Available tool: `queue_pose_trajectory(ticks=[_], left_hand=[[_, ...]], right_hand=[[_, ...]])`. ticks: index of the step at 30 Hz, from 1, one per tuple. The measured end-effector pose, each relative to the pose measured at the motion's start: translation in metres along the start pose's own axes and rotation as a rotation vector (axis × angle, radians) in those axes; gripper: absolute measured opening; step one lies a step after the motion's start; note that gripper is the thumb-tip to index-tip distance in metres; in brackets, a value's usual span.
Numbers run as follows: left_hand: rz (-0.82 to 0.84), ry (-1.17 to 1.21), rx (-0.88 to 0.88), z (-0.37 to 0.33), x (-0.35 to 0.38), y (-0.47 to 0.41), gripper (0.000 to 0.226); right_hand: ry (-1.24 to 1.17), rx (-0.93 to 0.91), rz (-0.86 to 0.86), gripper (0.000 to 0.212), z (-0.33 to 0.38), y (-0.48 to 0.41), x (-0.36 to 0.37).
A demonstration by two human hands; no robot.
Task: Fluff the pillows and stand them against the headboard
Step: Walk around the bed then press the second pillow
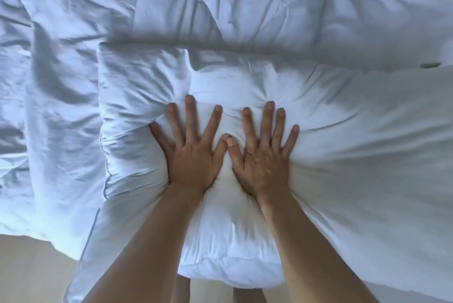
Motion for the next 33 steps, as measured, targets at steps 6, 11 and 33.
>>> queue_pose_trajectory(ticks=[6,11,33], left_hand=[[0.075,-0.008,0.012,-0.001,-0.023,0.017,0.066],[0.156,-0.056,-0.03,0.002,-0.032,0.028,0.071],[0.092,0.052,-0.041,-0.091,-0.085,0.082,0.08]], right_hand=[[-0.027,0.015,-0.003,0.075,0.007,0.016,-0.037],[-0.013,-0.134,-0.073,0.071,0.068,0.016,-0.074],[-0.033,0.067,0.013,0.078,-0.17,0.05,-0.125]])
Point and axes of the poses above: each hand's wrist, its own y-axis away from the middle knuckle, its own x-axis out of the palm, z = x × y, the point moved 10 cm from there along -y, towards the middle knuckle, and after that the axes turned 9 degrees about z, right-handed, at the moved point
